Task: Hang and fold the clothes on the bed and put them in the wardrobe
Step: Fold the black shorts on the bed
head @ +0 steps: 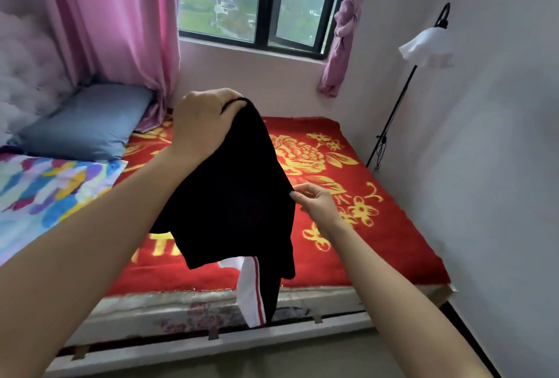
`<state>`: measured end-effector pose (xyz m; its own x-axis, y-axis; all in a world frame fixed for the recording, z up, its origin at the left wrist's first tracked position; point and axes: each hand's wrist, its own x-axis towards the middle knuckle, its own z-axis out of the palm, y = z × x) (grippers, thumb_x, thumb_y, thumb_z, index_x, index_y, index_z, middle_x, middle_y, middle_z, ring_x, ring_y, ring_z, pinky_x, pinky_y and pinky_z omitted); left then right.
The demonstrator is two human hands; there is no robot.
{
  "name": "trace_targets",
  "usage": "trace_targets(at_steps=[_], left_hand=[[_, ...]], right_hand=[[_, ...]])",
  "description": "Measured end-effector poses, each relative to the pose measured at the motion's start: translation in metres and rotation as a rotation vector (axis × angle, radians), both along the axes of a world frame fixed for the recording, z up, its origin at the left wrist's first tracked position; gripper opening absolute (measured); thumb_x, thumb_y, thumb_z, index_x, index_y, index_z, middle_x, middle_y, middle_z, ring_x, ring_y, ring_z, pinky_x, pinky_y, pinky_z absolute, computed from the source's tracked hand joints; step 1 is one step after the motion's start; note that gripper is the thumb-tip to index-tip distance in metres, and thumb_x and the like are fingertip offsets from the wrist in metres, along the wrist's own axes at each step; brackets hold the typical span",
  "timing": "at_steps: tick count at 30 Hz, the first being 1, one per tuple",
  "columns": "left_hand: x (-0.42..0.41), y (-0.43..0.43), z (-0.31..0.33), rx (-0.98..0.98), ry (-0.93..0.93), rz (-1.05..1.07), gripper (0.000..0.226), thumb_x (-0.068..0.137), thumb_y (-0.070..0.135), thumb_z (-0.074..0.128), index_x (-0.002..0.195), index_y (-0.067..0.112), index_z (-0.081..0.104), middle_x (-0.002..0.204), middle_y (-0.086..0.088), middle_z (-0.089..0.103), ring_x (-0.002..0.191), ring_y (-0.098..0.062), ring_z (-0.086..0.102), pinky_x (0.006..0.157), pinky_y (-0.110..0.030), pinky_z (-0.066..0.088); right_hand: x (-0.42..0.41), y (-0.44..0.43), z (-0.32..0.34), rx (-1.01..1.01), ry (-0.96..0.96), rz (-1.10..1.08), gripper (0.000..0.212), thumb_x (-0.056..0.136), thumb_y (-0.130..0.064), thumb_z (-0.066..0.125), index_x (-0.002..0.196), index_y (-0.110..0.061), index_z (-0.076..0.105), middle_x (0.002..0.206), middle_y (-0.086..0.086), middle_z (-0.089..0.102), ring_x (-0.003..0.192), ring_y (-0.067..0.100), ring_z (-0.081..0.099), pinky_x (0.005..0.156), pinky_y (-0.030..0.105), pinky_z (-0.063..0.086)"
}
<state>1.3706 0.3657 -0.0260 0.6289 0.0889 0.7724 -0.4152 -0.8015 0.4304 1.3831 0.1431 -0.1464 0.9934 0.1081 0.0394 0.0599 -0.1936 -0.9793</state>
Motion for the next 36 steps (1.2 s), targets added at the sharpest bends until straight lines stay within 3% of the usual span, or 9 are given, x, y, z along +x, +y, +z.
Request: trace_targets(at_steps=[7, 11, 14, 17, 21, 24, 26, 28, 36], left_hand=[[0.083, 0.008, -0.004, 0.092, 0.098, 0.087, 0.025, 0.093, 0.029, 0.053, 0.105, 0.015, 0.071, 0.102, -0.008, 0.071, 0.098, -0.03, 0.063, 0.085, -0.037, 0.046], [0.14, 0.018, 0.006, -0.115, 0.132, 0.018, 0.021, 0.09, 0.018, 0.058, 0.102, 0.009, 0.072, 0.098, -0.003, 0.071, 0.091, -0.014, 0.063, 0.082, -0.014, 0.041], [0.175, 0.029, 0.019, -0.256, 0.144, -0.064, 0.021, 0.088, 0.01, 0.06, 0.105, 0.006, 0.07, 0.091, 0.011, 0.064, 0.072, 0.015, 0.056, 0.072, 0.001, 0.036], [0.198, 0.048, 0.028, -0.426, 0.088, -0.048, 0.025, 0.088, 0.006, 0.06, 0.113, 0.007, 0.063, 0.076, 0.021, 0.065, 0.061, 0.019, 0.054, 0.068, -0.002, 0.039], [0.218, 0.075, 0.03, -0.541, 0.083, -0.011, 0.022, 0.087, 0.006, 0.061, 0.105, 0.02, 0.063, 0.057, 0.03, 0.061, 0.06, 0.013, 0.057, 0.065, -0.006, 0.042], [0.229, 0.096, 0.027, -0.583, 0.076, 0.001, 0.02, 0.087, 0.006, 0.062, 0.104, 0.016, 0.064, 0.058, 0.026, 0.064, 0.058, 0.01, 0.058, 0.065, -0.008, 0.044], [0.235, 0.114, 0.024, -0.602, 0.086, 0.002, 0.016, 0.087, 0.006, 0.062, 0.098, 0.016, 0.067, 0.057, 0.024, 0.064, 0.054, 0.009, 0.058, 0.059, -0.006, 0.043], [0.24, 0.133, 0.023, -0.604, 0.087, 0.02, 0.013, 0.087, 0.006, 0.063, 0.09, 0.018, 0.068, 0.058, 0.024, 0.065, 0.057, 0.01, 0.059, 0.061, -0.006, 0.044], [0.265, 0.242, -0.001, -0.532, 0.171, 0.205, 0.025, 0.087, 0.005, 0.063, 0.11, -0.004, 0.065, 0.045, 0.032, 0.054, 0.045, 0.015, 0.05, 0.056, 0.0, 0.042]], right_hand=[[0.088, 0.022, -0.037, -0.03, 0.097, 0.089, 0.01, 0.09, -0.018, 0.062, 0.099, -0.021, 0.061, 0.105, 0.004, 0.065, 0.087, 0.006, 0.061, 0.068, 0.015, 0.043], [0.141, 0.029, -0.089, -0.21, 0.301, 0.319, 0.067, 0.086, -0.02, 0.068, 0.142, -0.022, 0.031, 0.14, 0.012, 0.039, 0.12, 0.018, 0.045, 0.093, 0.024, 0.041], [0.177, 0.042, -0.119, -0.305, 0.377, 0.443, 0.094, 0.08, -0.014, 0.073, 0.15, -0.023, 0.011, 0.155, 0.009, 0.017, 0.14, 0.022, 0.022, 0.112, 0.035, 0.029], [0.211, 0.066, -0.129, -0.359, 0.309, 0.48, 0.1, 0.077, -0.018, 0.076, 0.151, -0.021, 0.008, 0.155, 0.007, 0.014, 0.141, 0.021, 0.019, 0.109, 0.032, 0.032], [0.243, 0.106, -0.134, -0.473, 0.111, 0.432, 0.093, 0.081, -0.021, 0.072, 0.151, -0.016, 0.011, 0.153, 0.006, 0.023, 0.141, 0.021, 0.023, 0.107, 0.028, 0.028], [0.273, 0.126, -0.132, -0.502, 0.097, 0.265, 0.061, 0.087, -0.018, 0.058, 0.143, -0.022, 0.035, 0.133, 0.006, 0.05, 0.119, 0.023, 0.05, 0.093, 0.036, 0.042], [0.296, 0.136, -0.123, -0.573, 0.066, 0.215, 0.026, 0.087, -0.014, 0.049, 0.108, -0.018, 0.064, 0.102, 0.01, 0.065, 0.087, 0.024, 0.058, 0.072, 0.034, 0.045], [0.316, 0.139, -0.114, -0.586, 0.013, 0.189, 0.019, 0.087, -0.01, 0.047, 0.082, -0.013, 0.065, 0.085, 0.01, 0.065, 0.078, 0.027, 0.058, 0.066, 0.035, 0.044], [0.409, 0.122, -0.02, -0.494, -0.109, -0.191, 0.019, 0.093, -0.011, 0.042, 0.107, -0.005, 0.054, 0.101, 0.018, 0.063, 0.093, 0.033, 0.058, 0.078, 0.036, 0.041]])
